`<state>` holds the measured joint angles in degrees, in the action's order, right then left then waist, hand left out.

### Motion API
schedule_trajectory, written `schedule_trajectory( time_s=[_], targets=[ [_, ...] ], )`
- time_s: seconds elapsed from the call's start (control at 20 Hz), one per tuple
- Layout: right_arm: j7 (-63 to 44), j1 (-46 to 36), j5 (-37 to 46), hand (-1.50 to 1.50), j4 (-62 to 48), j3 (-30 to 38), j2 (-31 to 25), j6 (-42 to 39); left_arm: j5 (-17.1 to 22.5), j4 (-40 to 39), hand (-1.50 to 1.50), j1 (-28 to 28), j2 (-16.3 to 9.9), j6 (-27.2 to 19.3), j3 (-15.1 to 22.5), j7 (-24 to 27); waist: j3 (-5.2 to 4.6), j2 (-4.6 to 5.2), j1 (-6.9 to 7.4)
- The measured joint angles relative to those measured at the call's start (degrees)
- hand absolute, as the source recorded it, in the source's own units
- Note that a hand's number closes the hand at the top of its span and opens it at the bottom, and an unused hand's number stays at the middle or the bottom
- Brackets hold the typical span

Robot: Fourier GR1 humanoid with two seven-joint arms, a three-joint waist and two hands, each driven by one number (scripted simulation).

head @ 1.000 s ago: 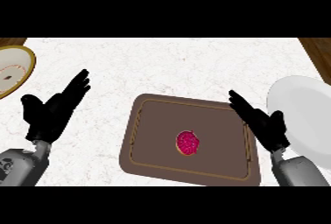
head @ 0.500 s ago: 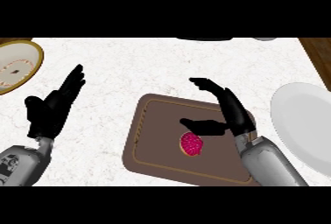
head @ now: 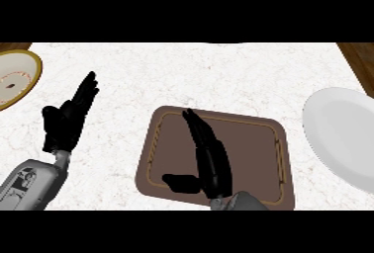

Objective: Pick the cupcake from the tray and place it in the plate

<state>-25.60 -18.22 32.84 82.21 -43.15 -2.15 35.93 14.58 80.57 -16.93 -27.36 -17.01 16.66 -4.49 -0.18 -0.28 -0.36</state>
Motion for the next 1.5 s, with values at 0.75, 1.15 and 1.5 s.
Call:
schedule_trajectory(
  time_s=[0.75,1.15,1.5],
  targets=[
    [-34.9,-4.2,14.9,-1.50,24.0,0.5,-3.3,-35.7,-2.2,-0.4,0.00,1.8,2.0,0.3,-0.9,1.3,0.04,-0.23,-0.50],
    [-38.4,-6.2,7.9,-1.50,26.0,6.8,-2.2,-47.3,-3.0,-1.6,0.00,1.3,3.2,1.2,-1.6,2.1,0.09,0.12,-0.06],
    [-36.7,-5.3,6.5,-1.50,22.0,9.5,-1.3,-50.4,-3.8,-2.5,0.00,0.5,3.6,2.6,-3.0,2.2,0.13,0.21,0.28]
  ],
)
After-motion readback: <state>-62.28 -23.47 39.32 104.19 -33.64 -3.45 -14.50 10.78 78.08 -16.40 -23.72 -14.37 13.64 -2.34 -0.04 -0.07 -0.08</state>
